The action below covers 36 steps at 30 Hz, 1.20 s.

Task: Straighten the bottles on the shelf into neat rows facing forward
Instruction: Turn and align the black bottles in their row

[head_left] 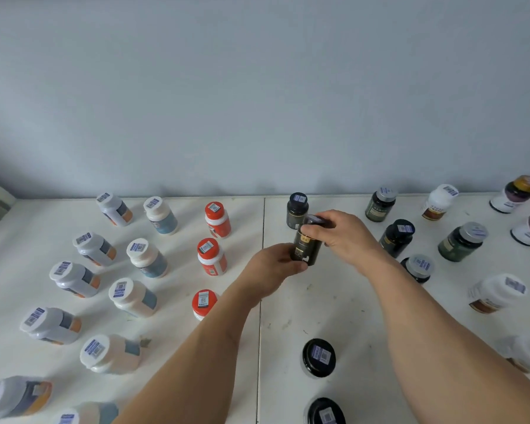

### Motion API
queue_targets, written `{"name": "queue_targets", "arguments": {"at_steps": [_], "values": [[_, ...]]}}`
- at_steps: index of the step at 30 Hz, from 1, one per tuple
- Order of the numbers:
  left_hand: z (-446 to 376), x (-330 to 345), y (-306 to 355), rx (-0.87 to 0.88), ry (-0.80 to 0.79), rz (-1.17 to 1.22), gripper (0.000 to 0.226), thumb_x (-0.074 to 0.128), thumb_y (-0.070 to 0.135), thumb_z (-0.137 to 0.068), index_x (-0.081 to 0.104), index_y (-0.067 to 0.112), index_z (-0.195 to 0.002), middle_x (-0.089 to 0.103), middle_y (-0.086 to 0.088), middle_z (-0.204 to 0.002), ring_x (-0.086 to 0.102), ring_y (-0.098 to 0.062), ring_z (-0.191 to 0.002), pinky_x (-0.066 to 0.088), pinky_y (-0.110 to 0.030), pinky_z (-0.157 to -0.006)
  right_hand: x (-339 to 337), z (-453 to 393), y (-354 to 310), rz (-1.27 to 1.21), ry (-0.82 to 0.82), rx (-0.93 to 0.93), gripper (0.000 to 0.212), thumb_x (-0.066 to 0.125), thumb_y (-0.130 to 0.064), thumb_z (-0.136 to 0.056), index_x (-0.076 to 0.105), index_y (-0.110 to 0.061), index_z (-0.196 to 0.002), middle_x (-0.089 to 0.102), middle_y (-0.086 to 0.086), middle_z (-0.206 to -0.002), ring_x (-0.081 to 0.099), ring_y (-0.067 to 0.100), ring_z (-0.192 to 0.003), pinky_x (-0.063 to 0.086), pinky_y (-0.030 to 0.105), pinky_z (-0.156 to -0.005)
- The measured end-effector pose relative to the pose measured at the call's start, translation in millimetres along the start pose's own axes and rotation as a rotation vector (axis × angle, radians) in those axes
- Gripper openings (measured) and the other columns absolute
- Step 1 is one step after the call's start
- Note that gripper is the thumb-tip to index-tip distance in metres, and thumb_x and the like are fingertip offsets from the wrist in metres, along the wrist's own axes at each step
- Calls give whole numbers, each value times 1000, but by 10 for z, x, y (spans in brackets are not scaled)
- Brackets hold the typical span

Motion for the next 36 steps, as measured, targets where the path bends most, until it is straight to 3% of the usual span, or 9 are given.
{"name": "queue_targets", "arguments": {"at_steps": [2,7,11,21,23,25,28,36], "values": [[13,7,21,16,-34,97,40,71,28,-86,63,26,-125,68,18,-97,60,4,-92,42,-16,-81,-15,-10,-12,4,24,4,42,75,-52,-74,71,-24,-105,71,-9,-96,65,10,-91,54,38,-87],[-16,11,-8,-11,-132,263,37,74,28,-84,63,22,-119,70,0,-109,63,-19,-108,49,-28,-97,-21,-19,-37,29,52,33,49,70,-65,-70,74,-23,-95,73,-8,-88,67,13,-85,55,40,-84],[-35,15,0,-25,-176,315,53,72,26,-85,55,8,-132,67,-3,-113,65,-17,-106,51,-26,-95,-37,-11,-78,37,67,40,47,70,-64,-73,74,-20,-89,72,-3,-85,67,17,-85,54,41,-83],[-71,17,3,-54,-168,308,52,73,24,-84,56,9,-131,68,-1,-114,64,-16,-106,49,-26,-95,-50,-45,-40,5,61,44,46,71,-63,-71,75,-22,-91,73,-6,-86,67,16,-86,55,42,-85],[-81,10,23,-43,-129,200,46,73,26,-85,60,15,-128,68,3,-114,62,-10,-100,46,-23,-90,-35,-22,-30,-20,53,36,42,73,-58,-74,75,-22,-96,73,-6,-89,67,15,-87,53,39,-84],[-116,-22,42,-10,-54,-87,44,70,32,-86,59,22,-128,67,6,-114,61,-6,-96,46,-22,-85,-4,6,-9,-42,36,26,34,75,-50,-78,74,-24,-100,72,-6,-91,65,15,-88,51,34,-82],[-165,-75,41,16,41,-401,61,68,41,-86,47,23,-141,60,3,-132,59,-16,-115,46,-28,-94,72,27,72,-41,2,2,26,75,-43,-79,72,-28,-102,72,-9,-94,65,12,-92,48,31,-84],[-127,-147,33,98,86,-600,62,64,39,-90,39,25,-145,53,3,-141,53,-20,-124,46,-35,-103,261,92,306,-12,-29,-8,37,78,-29,-79,66,-33,-114,70,-14,-105,63,6,-103,46,22,-86]]}}
Point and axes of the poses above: each hand's wrist, its own z-axis away from the middle knuckle, its own x-axis out of the palm, y = z × x, the point moved 4 cm from there along -z, towards the middle knuckle
